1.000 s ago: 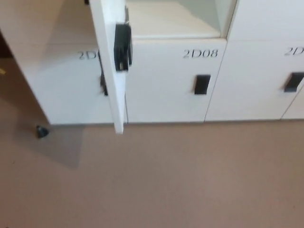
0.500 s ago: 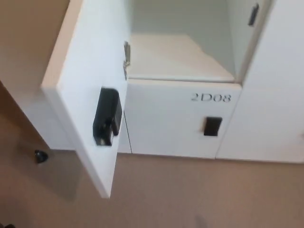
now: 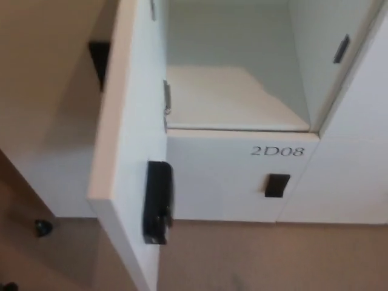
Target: The robot walks towards an open cabinet and lifts its left hand to push the door towards the right to close it.
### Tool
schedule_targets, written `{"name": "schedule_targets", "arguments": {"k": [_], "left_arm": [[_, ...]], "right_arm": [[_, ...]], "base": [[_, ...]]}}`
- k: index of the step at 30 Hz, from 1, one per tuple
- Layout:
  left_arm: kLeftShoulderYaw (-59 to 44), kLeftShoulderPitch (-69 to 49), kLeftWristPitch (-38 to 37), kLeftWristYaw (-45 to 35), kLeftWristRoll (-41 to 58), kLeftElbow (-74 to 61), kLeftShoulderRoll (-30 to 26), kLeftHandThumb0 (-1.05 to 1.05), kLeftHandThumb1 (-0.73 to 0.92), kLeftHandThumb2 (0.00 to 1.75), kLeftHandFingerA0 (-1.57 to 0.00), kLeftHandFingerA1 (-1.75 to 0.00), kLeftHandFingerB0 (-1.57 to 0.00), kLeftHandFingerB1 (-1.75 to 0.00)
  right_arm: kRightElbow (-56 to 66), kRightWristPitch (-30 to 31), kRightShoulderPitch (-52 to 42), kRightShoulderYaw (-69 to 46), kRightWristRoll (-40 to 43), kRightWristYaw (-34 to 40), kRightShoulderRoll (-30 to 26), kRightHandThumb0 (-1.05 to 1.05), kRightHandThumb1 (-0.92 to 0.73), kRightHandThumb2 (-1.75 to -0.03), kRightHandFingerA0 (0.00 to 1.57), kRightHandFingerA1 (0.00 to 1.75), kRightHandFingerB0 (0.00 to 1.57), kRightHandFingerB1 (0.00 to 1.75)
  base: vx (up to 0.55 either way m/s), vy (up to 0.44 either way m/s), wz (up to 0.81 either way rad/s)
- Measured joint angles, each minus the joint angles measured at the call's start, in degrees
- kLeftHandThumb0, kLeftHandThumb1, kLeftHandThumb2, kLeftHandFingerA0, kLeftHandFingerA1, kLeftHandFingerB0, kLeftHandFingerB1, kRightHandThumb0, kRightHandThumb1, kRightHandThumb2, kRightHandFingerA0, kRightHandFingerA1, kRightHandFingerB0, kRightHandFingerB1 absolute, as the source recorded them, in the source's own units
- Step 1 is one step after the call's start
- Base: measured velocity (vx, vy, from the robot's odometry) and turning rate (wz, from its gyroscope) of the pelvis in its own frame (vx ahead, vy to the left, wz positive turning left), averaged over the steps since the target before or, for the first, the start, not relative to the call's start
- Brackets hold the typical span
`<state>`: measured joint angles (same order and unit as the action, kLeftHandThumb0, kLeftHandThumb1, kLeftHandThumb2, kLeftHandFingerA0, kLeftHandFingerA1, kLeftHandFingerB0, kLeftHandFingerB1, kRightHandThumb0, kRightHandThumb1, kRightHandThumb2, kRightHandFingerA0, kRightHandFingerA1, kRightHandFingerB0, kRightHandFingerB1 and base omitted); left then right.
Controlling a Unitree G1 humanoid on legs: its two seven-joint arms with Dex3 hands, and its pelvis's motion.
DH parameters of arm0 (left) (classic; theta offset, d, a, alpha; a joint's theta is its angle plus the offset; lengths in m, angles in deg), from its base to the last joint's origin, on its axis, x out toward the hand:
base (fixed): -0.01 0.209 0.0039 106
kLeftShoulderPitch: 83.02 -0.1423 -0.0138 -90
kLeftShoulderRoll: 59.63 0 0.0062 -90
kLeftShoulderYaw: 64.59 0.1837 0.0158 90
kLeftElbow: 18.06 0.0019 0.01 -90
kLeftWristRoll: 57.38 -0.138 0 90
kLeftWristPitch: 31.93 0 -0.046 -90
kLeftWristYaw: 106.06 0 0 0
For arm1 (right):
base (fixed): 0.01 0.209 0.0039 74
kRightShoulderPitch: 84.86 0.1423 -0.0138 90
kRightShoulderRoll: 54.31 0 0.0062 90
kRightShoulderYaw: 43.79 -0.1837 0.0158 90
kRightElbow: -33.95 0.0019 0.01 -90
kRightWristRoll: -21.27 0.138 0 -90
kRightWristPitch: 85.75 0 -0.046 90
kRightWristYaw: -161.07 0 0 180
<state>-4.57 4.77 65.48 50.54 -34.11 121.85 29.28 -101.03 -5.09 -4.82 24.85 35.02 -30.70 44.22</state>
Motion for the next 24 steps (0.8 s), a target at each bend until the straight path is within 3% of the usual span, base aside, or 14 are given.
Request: {"name": "schedule_targets", "arguments": {"k": [21,22,24], "left_arm": [[0.2,-1.6,0.1,0.1,0.3,-4.7,1.2,-0.07,0.74,0.61,-0.61,-0.53,-0.41,-0.44],[0.2,-1.5,0.1,0.3,0.3,-5.3,1.4,-0.07,0.7,0.61,-0.52,-0.5,-0.39,-0.43],[0.2,-1.3,0.1,0.7,0.3,-6.4,1.8,-0.07,0.7,0.61,-0.52,-0.5,-0.39,-0.43]], "right_arm": [[-0.9,-0.5,-0.5,0.4,-0.2,0.1,-0.2,-0.14,-0.63,-0.58,0.69,0.52,0.56,0.45],[-0.9,-0.5,-0.3,0.5,-0.2,0.2,-0.2,-0.15,-0.62,-0.58,0.67,0.51,0.57,0.46],[-1.1,-0.5,0.2,0.6,-0.3,0.4,-0.2,-0.15,-0.62,-0.58,0.67,0.51,0.57,0.46]], "base": [[0.03,-0.052,0.02],[0.0,-0.082,0.01],[-0.01,-0.083,0.02]]}}
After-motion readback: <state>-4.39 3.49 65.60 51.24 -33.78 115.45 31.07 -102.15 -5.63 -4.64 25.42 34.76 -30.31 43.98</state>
